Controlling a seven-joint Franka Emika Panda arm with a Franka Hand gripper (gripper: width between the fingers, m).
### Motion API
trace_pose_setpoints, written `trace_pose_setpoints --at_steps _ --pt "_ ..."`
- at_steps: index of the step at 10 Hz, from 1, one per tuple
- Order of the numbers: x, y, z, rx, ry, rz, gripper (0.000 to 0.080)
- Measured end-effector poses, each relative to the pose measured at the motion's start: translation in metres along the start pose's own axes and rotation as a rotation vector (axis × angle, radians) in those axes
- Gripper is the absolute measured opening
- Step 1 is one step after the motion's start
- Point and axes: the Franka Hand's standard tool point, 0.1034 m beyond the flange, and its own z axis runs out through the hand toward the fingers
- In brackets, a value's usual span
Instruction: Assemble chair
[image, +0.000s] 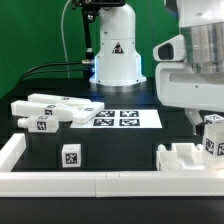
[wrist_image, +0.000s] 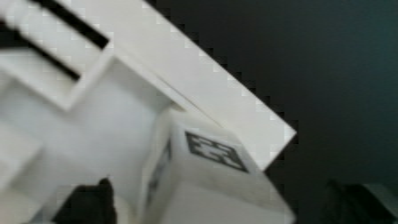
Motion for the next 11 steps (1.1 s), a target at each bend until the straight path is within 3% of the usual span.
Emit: trace_pose_setpoints --at_steps 1,2,5,7,8,9,10,11 --pt "0.0021 -0.0032 -0.0040 -0.008 -0.004 -0.166 0.0629" --pt "-0.0021 -0.0060 -0.0047 -0.018 -0.016 -0.272 0.0643" --pt "0.0011 -0.0025 -0.0035 -0.024 -0.006 -0.573 0.0649" --pt "0.0018 -0.0006 -0.0012 -0.072 0.026 -0.959 0.0649" --pt "0.0017 -0.0008 -0.0011 -0.068 0.026 -0.924 0.0649" --pt "0.0019 -0.0006 -0.0011 -0.068 0.027 -0.900 0.0519" --pt "0.0021 -0.0005 -0.0011 -0.068 0.027 -0.886 0.0519" --pt "0.0015 -0.0009 -0.0010 -0.063 0.029 -0.790 0.0382"
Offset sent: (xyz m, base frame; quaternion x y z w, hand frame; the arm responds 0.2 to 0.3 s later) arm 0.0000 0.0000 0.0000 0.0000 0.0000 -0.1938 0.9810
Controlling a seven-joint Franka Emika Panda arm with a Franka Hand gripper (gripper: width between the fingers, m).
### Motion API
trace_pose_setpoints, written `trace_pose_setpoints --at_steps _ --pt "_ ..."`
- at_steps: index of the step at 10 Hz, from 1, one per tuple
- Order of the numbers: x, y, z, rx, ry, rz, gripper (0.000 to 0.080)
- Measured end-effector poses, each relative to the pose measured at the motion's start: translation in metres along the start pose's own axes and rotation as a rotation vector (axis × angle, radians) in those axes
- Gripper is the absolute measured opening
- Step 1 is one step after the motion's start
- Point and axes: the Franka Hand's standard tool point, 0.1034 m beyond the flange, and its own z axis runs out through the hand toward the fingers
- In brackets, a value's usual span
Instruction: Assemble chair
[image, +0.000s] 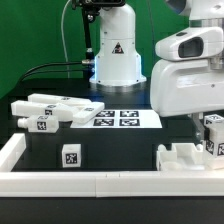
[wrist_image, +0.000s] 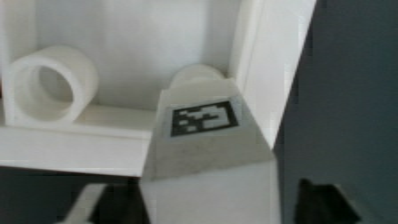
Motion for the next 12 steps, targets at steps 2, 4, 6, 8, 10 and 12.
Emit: trace_pose_setpoints --at_steps 2,4,6,8,10,12 --pt "0.000 0.002 0.000 -0.004 0.001 0.188 0.0285" --pt "0.000 0.004 0.000 -0.005 0.001 0.500 0.0285" --pt "-0.002 0.006 0.001 -0.017 0.004 0.885 0.0285" --pt "-0.002 0.007 0.001 -0.013 0.002 0.976 0.0285" --pt "-0.002 0.008 0.001 -0.008 -0.001 1.090 0.0285" --pt "-0.004 0.014 0.002 0.045 -0.046 1.508 0.0285"
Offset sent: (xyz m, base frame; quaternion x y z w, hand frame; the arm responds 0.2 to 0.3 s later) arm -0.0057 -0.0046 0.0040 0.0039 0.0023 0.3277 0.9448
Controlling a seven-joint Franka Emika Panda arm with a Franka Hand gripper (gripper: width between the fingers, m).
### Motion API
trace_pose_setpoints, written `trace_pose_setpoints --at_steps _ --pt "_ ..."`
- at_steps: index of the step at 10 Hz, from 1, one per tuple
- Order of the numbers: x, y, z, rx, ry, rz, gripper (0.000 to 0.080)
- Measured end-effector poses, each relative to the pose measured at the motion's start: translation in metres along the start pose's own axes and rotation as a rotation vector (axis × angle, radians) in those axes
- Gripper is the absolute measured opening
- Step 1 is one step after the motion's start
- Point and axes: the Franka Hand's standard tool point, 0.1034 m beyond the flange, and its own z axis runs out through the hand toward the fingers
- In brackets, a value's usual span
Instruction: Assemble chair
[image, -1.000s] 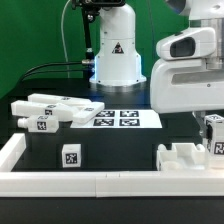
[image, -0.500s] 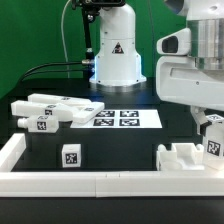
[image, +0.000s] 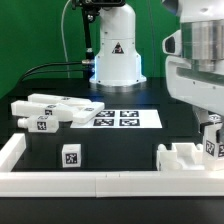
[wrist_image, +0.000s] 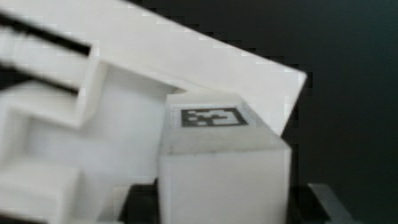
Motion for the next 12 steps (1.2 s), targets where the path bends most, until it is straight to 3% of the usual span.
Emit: trace_pose_setpoints --at_steps 3,4,5,7,10,12 --pt "-0.001 0.001 0.001 0.002 -0.016 -0.008 0.0334" --pt "-0.008 0.004 0.002 -0.014 -0.001 -0.096 0.0522" --pt "-0.016 0.006 0.003 -0.036 0.011 -0.311 0.0623" --pt "-0.027 0.006 0.002 -0.056 0.001 -0.577 0.0641" --pt "-0.024 0.006 0.002 -0.056 -0.004 -0.807 0.0649" --pt "-0.010 0.003 0.000 -0.058 -0.004 -1.175 0.0649"
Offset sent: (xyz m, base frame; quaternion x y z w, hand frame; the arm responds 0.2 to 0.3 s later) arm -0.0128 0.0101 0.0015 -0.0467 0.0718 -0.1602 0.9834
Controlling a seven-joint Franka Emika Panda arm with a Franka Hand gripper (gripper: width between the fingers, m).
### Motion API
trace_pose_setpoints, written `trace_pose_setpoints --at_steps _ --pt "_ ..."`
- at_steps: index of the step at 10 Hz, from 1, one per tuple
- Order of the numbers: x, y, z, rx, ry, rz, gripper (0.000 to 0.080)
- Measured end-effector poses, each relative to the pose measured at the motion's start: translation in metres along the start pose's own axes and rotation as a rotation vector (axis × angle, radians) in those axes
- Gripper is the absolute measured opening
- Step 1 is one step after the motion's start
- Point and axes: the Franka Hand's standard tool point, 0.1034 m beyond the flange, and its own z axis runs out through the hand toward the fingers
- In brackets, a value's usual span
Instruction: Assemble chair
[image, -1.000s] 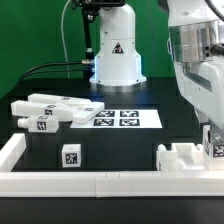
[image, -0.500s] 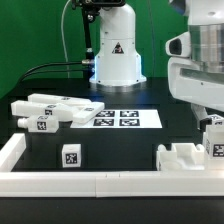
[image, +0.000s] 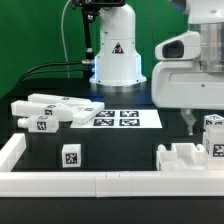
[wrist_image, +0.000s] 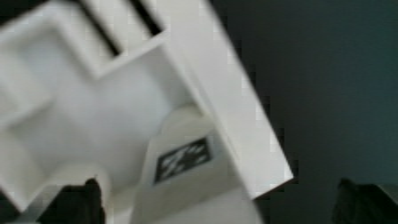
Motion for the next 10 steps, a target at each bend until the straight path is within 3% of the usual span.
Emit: trace_pose_setpoints --at_steps 1,2,3,5,9,10 --pt "-0.0007 -0.0011 0.0003 0.001 -0.001 0.052 0.0649" --pt "-0.0009 -0.0014 0.0003 0.001 -0.001 0.068 0.0526" --pt "-0.0008 -0.0011 0.0003 0.001 -0.001 0.081 0.0526" --pt "-0.0012 -0.0015 0.0005 0.003 -0.003 0.235 0.0283" --pt "-0.0022 -0.0037 -0.0025 0.004 -0.036 0.722 0.0284" --pt "-0.0003 -0.0045 -0.0024 0.030 -0.043 0.904 0.0284"
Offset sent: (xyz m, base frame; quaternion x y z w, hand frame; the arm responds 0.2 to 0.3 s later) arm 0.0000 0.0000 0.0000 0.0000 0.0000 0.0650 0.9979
